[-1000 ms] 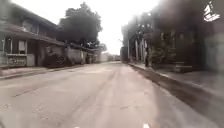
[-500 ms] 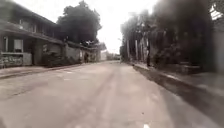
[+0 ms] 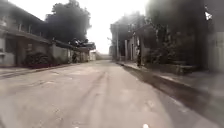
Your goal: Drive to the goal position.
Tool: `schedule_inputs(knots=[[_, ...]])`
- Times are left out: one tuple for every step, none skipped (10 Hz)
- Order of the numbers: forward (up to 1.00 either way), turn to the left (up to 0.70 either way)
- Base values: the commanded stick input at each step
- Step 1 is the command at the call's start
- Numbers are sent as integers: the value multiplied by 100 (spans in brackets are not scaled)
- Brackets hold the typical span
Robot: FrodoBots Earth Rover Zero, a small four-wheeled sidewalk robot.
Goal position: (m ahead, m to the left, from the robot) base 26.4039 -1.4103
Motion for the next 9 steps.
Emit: schedule_inputs(knots=[[70, 0], [70, 0], [70, 0], [70, 0], [70, 0], [70, 7], [70, 23], [70, 33], [70, 33]])
